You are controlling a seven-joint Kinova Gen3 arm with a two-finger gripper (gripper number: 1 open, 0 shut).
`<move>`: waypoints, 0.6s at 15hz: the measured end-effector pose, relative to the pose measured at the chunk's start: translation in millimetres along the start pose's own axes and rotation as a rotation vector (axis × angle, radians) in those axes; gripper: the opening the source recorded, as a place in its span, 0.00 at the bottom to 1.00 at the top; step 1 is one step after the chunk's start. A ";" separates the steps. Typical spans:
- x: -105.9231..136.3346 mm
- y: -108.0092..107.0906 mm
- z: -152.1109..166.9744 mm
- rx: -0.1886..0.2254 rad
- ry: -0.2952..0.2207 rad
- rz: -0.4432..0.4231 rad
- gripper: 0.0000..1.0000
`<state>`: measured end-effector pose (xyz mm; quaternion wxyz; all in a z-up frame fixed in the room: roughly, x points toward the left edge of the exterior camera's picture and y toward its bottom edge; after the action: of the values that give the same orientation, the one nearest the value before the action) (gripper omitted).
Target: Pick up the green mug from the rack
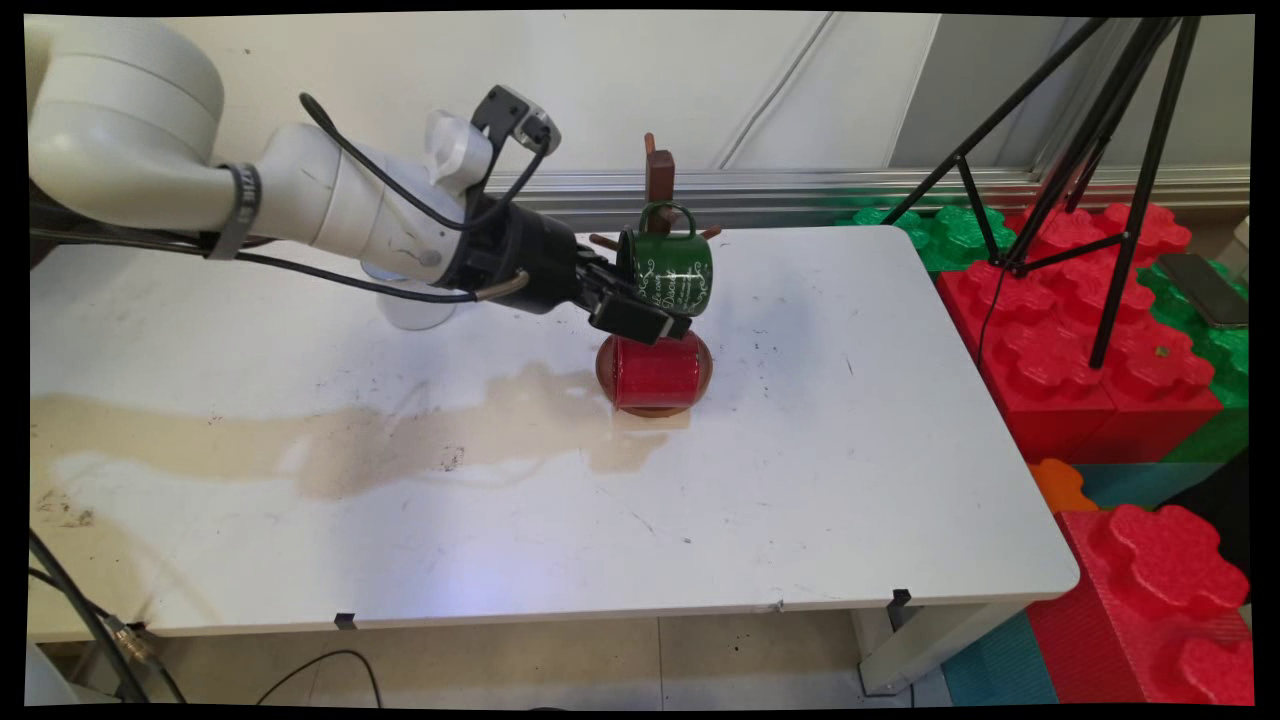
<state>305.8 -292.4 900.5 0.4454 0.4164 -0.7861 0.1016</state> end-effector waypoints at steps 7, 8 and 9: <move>-4.1 0.9 8.4 -0.005 0.034 -0.019 0.00; -4.4 0.9 8.8 -0.004 0.039 -0.019 0.00; -4.6 0.7 8.9 -0.003 0.043 -0.019 0.00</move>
<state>301.0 -294.1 891.9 0.4639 0.4208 -0.7725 0.1050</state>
